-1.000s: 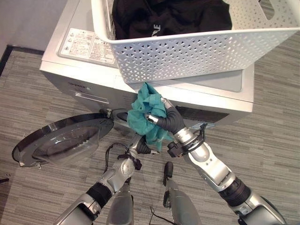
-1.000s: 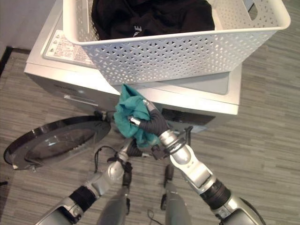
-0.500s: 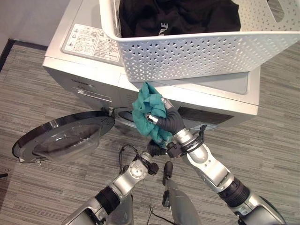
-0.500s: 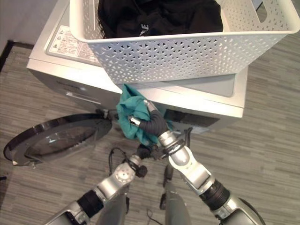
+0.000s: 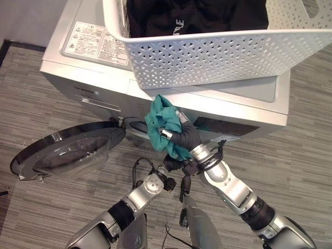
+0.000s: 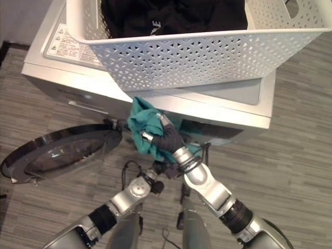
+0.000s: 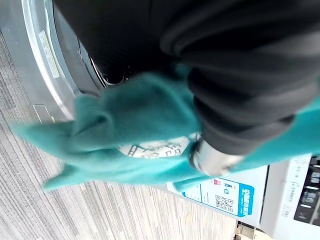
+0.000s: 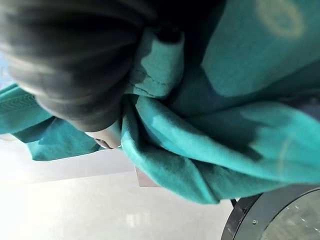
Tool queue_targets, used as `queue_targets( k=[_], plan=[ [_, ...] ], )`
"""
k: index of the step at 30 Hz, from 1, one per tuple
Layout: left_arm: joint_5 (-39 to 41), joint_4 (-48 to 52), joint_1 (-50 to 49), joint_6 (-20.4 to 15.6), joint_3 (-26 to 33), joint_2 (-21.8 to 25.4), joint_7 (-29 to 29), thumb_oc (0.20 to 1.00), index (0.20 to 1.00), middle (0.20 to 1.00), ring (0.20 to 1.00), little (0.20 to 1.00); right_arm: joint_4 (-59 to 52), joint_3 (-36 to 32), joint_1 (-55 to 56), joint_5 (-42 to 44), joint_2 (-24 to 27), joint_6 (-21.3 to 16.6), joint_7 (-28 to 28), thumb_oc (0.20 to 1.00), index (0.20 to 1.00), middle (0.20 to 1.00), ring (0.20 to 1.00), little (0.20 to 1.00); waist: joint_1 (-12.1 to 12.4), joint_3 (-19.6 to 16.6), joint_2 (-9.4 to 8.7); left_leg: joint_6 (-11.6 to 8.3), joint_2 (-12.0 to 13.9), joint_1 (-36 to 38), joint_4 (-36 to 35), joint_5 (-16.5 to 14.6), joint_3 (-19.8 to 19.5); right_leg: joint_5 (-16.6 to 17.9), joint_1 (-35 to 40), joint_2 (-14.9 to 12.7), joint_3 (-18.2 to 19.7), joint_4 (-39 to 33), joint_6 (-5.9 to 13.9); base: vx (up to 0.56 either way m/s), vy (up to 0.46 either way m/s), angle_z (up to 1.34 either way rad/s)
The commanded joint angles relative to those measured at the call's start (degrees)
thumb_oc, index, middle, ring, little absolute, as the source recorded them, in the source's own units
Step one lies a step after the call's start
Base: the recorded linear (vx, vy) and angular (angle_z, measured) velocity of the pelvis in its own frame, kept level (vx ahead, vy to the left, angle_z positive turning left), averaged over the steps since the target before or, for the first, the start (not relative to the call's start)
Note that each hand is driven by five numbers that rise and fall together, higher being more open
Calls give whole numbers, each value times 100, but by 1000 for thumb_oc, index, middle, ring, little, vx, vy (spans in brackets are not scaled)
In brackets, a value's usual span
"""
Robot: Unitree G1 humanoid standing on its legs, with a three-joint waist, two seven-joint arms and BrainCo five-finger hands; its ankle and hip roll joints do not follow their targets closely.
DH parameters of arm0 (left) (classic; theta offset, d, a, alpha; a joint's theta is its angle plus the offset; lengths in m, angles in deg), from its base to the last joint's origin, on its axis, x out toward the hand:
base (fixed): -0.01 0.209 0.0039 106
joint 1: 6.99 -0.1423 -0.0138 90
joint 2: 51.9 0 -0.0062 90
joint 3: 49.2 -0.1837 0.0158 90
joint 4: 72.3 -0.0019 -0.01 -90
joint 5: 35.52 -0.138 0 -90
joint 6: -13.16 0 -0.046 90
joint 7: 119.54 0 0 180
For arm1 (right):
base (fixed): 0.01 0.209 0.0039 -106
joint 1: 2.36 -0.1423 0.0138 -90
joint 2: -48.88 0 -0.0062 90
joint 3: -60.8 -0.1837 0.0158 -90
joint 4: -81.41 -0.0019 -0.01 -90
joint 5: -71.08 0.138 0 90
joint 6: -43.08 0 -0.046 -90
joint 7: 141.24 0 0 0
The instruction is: Grab the laundry basket,head to the washer,open it,put in the laundry and shut it.
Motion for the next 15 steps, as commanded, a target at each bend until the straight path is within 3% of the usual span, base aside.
queue_targets(
  k=[1,6,7,8,9,10,11,15],
  plan=[
    [-190,-154,22,-396,12,-379,-66,200,200,200,200,200,-73,-177,-241,79,-46,-206,-59,200,200,200,200,200,42,-92,-127,207,-4,28,-162,-180,68,-469,123,-242,133,119,328,0,0,0],
    [-204,-259,-100,-479,173,-321,-169,200,200,200,200,200,50,-223,16,28,95,-217,15,200,200,200,200,200,21,-94,-127,214,-1,40,-162,-186,88,-481,113,-235,154,132,323,0,0,0],
    [-230,-314,-119,-487,234,-309,-195,200,200,200,200,200,113,-208,77,18,115,-211,50,260,260,260,260,260,17,-95,-128,212,2,38,-162,-181,98,-478,106,-236,158,135,325,0,0,0],
    [-240,-348,-141,-498,268,-299,-204,200,200,200,200,200,121,-217,120,-12,165,-216,75,476,476,476,476,476,8,-92,-132,210,6,35,-162,-181,104,-481,98,-234,161,134,325,0,0,0],
    [-251,-365,-159,-518,298,-287,-203,200,200,200,200,200,134,-227,173,-70,210,-220,115,533,533,533,533,533,-1,-94,-136,209,8,32,-162,-182,106,-485,97,-231,164,135,325,0,0,0],
    [-275,-384,-175,-538,341,-272,-210,200,200,200,200,200,153,-243,243,-153,271,-218,141,906,906,906,906,906,-10,-93,-141,207,8,28,-162,-181,110,-484,92,-230,163,139,325,0,0,0],
    [-299,-413,-197,-557,387,-253,-222,200,200,200,200,200,174,-268,330,-234,333,-233,184,1000,1000,1000,1000,1000,-19,-92,-147,204,14,27,-162,-178,117,-487,87,-230,162,148,326,0,0,0],
    [-296,-581,-320,-635,580,-249,-248,200,200,200,200,200,330,-360,773,-515,571,-242,338,1000,1000,1000,1000,1000,-68,-94,-156,208,26,28,-162,-186,135,-495,71,-224,162,166,325,-1,0,-2]
  ],
)
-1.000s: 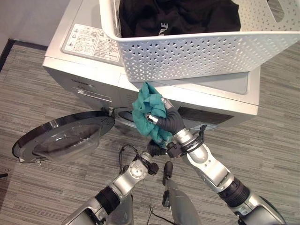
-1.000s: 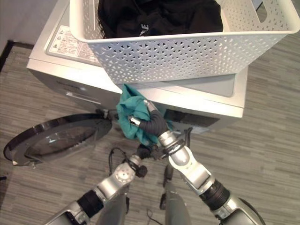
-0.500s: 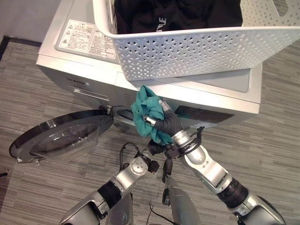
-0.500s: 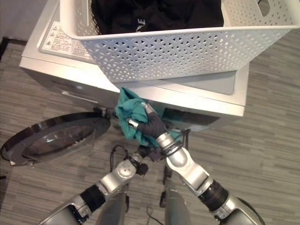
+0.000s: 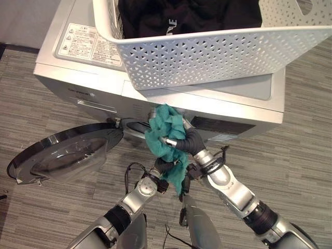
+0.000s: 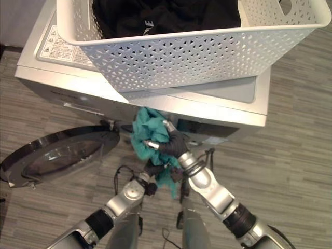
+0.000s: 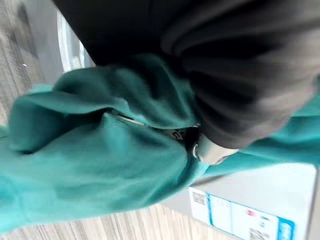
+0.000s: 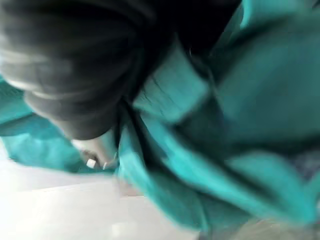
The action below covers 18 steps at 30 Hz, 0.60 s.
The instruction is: Grab the laundry basket,head to the washer,open it,put in the laundry and shut it.
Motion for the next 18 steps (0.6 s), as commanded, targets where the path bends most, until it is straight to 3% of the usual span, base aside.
queue_targets(
  k=[1,13,18],
  plan=[
    [-240,-286,79,-508,115,-258,-85,200,200,200,200,200,-130,-186,303,-283,289,-161,233,1000,1000,1000,1000,1000,-16,-95,-159,203,8,3,-108,-189,97,-502,94,-236,138,170,327,0,1,-10],
    [-352,-592,-147,-782,846,-47,-280,200,200,200,200,200,926,-655,1914,-1754,1369,-132,703,1000,1000,1000,1000,1000,-275,-83,-285,166,62,45,-108,-214,213,-523,81,-195,176,202,376,-1,-1,-7],
    [-216,-683,-58,-911,981,-131,-376,200,200,200,200,200,2013,-652,1926,-2335,1244,-54,428,1000,1000,1000,1000,1000,-336,-38,-321,158,65,18,-105,-195,233,-504,36,-191,184,204,387,-9,-1,-3]
  ],
)
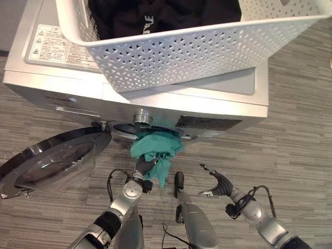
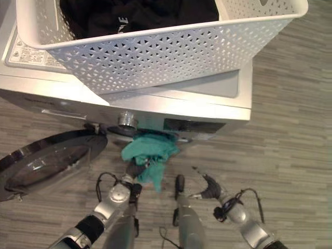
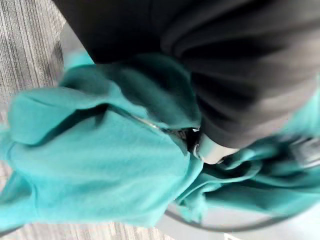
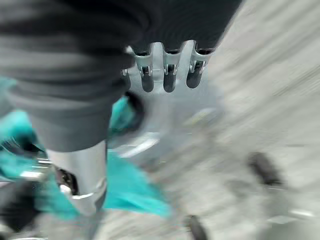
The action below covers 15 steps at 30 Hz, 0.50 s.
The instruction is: Grab the laundry basket,head to the washer,open it,put in the laundry and shut it.
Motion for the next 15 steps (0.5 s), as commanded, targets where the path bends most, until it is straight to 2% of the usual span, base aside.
queue_targets(
  k=[1,9,11,12,15],
  plan=[
    [200,-439,449,-531,176,-417,-235,200,200,200,200,200,689,-142,-49,-431,-187,102,-453,1000,1000,1000,1000,1000,-27,-105,-134,138,10,-191,16,-165,10,-459,9,-221,23,205,361,-30,-5,0],
    [562,-1099,946,-602,493,-689,-436,200,200,200,200,200,1691,-210,-254,-462,-674,271,-746,1000,1000,1000,1000,1000,-87,59,-295,115,16,-461,15,-64,-14,-381,-225,-237,-7,205,366,-29,-26,-1],
    [621,-1291,1131,-613,580,-712,-508,200,200,200,200,200,1578,-172,-310,-412,-681,265,-765,1000,1000,1000,1000,1000,-121,100,-336,107,17,-531,15,-39,-17,-365,-290,-238,-6,207,367,-34,-27,4],
    [714,-1820,1506,-597,735,-772,-638,200,200,200,200,200,1450,-101,-399,-323,-700,242,-809,1000,1000,1000,1000,1000,-172,124,-407,88,34,-642,15,-17,-11,-337,-400,-233,6,197,369,0,0,0],
    [928,-2470,2212,-610,1010,-779,-849,200,200,200,200,200,1173,49,-581,-212,-720,183,-907,1000,1000,1000,1000,1000,-284,179,-510,47,58,-824,15,16,-9,-306,-596,-204,14,194,373,-43,-32,-1]
  ],
)
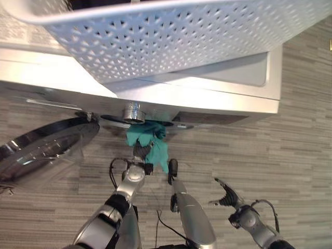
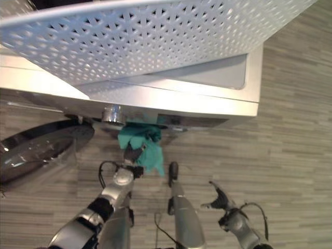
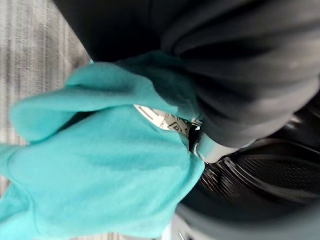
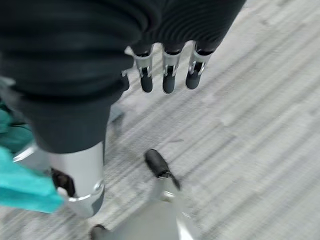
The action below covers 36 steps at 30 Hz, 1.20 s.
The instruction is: Grab the laundry basket,head to the washer,open it,put in the laundry and shut it.
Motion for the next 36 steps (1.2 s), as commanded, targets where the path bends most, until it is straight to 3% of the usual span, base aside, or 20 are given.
queue_targets(
  k=[1,7,15,17,22,26,30,31,36],
  plan=[
    [280,-752,984,-380,365,-54,-437,200,200,200,200,200,-472,165,-91,280,199,-223,-311,1000,1000,1000,1000,1000,-115,-235,-216,81,2,-454,5,-8,-3,-365,-241,-261,26,202,468,-47,-25,-1],
    [539,-1164,1856,-432,760,321,-607,200,200,200,200,200,-822,238,-197,359,270,-374,-396,1000,1000,1000,1000,1000,-266,-187,-295,19,65,-732,5,-29,29,-325,-544,-210,16,206,488,-8,-10,0],
    [930,-726,3444,-707,940,1788,-877,200,200,200,200,200,-744,192,-342,343,371,-499,-473,1000,1000,1000,1000,1000,-499,-15,-319,-34,183,-1365,5,1,53,-331,-1328,-146,-21,418,528,33,-24,-2],
    [1058,-753,4245,-730,701,2241,-838,200,200,200,200,200,-664,105,-447,431,375,-517,-508,1000,1000,1000,1000,1000,-613,-10,-320,-24,233,-1676,28,-15,68,-334,-1718,-108,-13,508,542,85,-45,-1],
    [1169,-176,5664,-975,106,2686,-1040,200,200,200,200,200,-775,-232,-569,587,556,-612,-603,1000,1000,1000,1000,1000,-773,69,-180,6,235,-2146,198,-62,-19,-533,-2293,-58,46,856,519,52,-45,7],
    [962,1210,6436,-1362,-213,2786,-1566,200,200,200,200,200,-999,-543,-473,761,592,-707,-594,1000,1000,1000,1000,1000,-859,53,-51,39,185,-2622,576,-245,-99,-745,-2813,-26,128,1256,506,49,-54,13],
    [908,1245,6661,-1329,-470,2824,-1501,200,200,200,200,200,-1107,-665,-353,846,686,-722,-512,1000,1000,1000,1000,1000,-900,-48,35,82,111,-3006,1117,-489,-154,-968,-3128,27,178,1642,439,41,-52,6],
    [858,1053,6668,-1197,-628,2884,-1339,1000,1000,1000,1000,1000,-1121,-689,-339,859,725,-721,-483,1000,1000,1000,1000,1000,-902,-74,66,86,100,-3018,1163,-529,-157,-1008,-3153,29,185,1701,419,52,-42,7],
    [-277,290,6309,-511,-1366,3127,-899,1000,1000,1000,1000,1000,-1078,-654,-223,793,705,-732,-374,1000,1000,1000,1000,1000,-807,-124,222,92,96,-2801,1009,-508,-168,-1022,-2983,-14,135,1630,386,20,0,-1]
  ],
)
